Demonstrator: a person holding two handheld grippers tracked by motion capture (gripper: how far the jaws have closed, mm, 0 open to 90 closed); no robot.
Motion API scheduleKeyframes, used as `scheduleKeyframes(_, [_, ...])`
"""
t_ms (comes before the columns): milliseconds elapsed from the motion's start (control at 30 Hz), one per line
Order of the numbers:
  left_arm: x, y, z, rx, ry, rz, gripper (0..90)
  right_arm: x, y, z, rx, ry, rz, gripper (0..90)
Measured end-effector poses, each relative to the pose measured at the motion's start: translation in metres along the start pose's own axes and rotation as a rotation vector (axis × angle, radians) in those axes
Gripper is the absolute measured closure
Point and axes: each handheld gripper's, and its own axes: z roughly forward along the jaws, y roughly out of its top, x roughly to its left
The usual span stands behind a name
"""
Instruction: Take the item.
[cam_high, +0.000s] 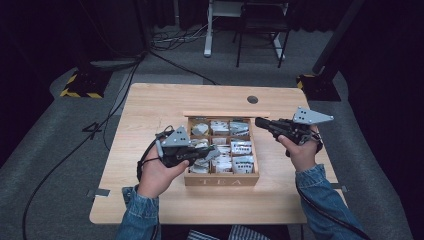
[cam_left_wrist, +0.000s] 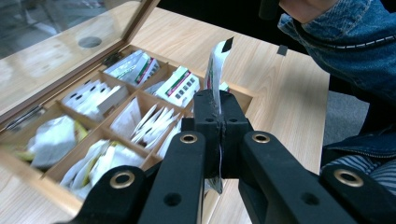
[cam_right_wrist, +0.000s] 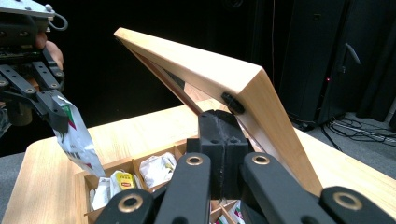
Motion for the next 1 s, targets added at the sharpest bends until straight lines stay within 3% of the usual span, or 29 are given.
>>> scheduleKeyframes(100, [0.002, -0.01, -0.012, -0.007, 0.038, -0.005, 89.0, 0.001, 0.0, 0.0, 0.003, -0.002, 0.0, 90.0])
scheduleKeyframes(267, [0.008, -0.017, -0.027, -0.015, 0.052, -0.016, 89.0, 0.003, -0.001, -0.001, 0.009, -0.005, 0.0, 90.0])
scheduleKeyframes(533, [0.017, -0.03, -0.031, 0.001, 0.075, -0.052, 89.0, 0.004, -0.002, -0.001, 0.016, -0.008, 0.0, 90.0])
scheduleKeyframes(633, [0.021, -0.034, -0.037, 0.002, 0.111, -0.055, 88.9, 0.004, -0.002, -0.001, 0.013, -0.008, 0.0, 90.0])
scheduleKeyframes(733, [0.029, -0.042, -0.047, -0.004, 0.16, -0.088, 88.7, 0.004, -0.002, -0.001, 0.012, -0.008, -0.001, 90.0])
scheduleKeyframes(1000, [0.045, -0.062, -0.059, -0.011, 0.204, -0.165, 88.8, 0.004, -0.003, -0.001, 0.014, -0.004, 0.002, 90.0])
